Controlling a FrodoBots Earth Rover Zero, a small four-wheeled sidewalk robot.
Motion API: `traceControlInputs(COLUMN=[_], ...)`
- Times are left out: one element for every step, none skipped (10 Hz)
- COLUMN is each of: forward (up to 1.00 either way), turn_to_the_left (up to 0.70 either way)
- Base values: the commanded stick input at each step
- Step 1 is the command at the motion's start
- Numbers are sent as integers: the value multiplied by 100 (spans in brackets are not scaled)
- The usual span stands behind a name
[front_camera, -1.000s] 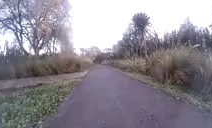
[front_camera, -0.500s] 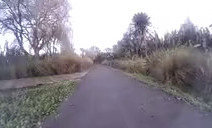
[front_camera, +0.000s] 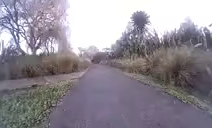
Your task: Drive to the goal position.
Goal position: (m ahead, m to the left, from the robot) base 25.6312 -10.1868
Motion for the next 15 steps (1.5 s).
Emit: traceControlInputs(forward=[70, 70, 70, 70, 70, 70, 70, 70, 70, 70, 70, 70, 70, 70, 70], turn_to_the_left=[0, 0, 0, 0, 0, 0, 0, 0, 0, 0, 0, -35, -35, -35, -35])
